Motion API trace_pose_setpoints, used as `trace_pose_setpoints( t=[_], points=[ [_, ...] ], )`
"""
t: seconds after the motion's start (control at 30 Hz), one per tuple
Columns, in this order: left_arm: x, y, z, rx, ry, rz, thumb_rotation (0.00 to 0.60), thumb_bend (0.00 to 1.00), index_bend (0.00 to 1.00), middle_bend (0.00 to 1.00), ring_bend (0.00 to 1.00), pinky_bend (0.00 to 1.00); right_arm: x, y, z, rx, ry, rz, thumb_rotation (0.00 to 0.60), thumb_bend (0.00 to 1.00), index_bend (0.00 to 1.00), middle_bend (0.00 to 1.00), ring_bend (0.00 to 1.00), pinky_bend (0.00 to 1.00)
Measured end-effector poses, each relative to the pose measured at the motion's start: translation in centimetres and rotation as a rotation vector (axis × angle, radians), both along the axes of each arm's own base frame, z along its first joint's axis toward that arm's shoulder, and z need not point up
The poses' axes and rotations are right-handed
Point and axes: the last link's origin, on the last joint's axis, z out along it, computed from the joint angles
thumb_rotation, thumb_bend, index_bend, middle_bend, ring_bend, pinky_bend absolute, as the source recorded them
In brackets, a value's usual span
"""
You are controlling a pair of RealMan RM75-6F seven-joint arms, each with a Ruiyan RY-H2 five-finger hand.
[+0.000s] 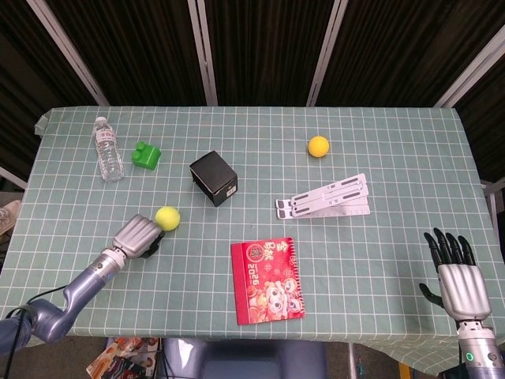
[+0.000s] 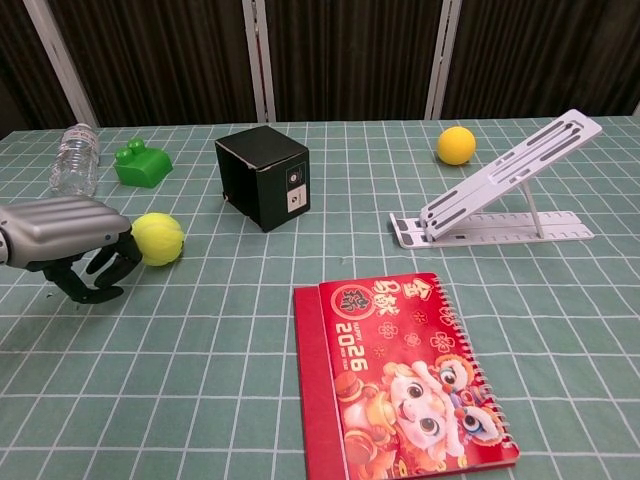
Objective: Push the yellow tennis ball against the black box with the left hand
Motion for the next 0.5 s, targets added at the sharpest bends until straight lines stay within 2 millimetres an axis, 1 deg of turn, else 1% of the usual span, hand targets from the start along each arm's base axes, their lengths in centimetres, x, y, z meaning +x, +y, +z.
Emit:
trace_pose_setpoints(
  t=[0.1,0.33,0.5],
  points=[
    [0.4,0.1,-0.1,0.003,0.018,-0.009,0.6,0.37,0.71,0.64,0.57,0.76,0.0,0.0,0.1,-0.003,-0.001,0.0,0.6,0.25,0.0,0.0,0.0,0.0],
    [1.4,1.1,-0.4,0.023,0.044,0.026,0.6,0.37,0.71,0.64,0.57,0.76,-0.2,0.0,0.2,-0.009,0.001,-0.005,0.6,0.25,0.0,0.0,0.0,0.0],
    [1.3,1.3,0.2,0.034,0.052,0.052,0.6,0.37,0.71,0.64,0.57,0.76,-0.2,0.1,0.3,-0.017,-0.002,-0.004,0.6,0.25,0.0,0.0,0.0,0.0]
  ],
)
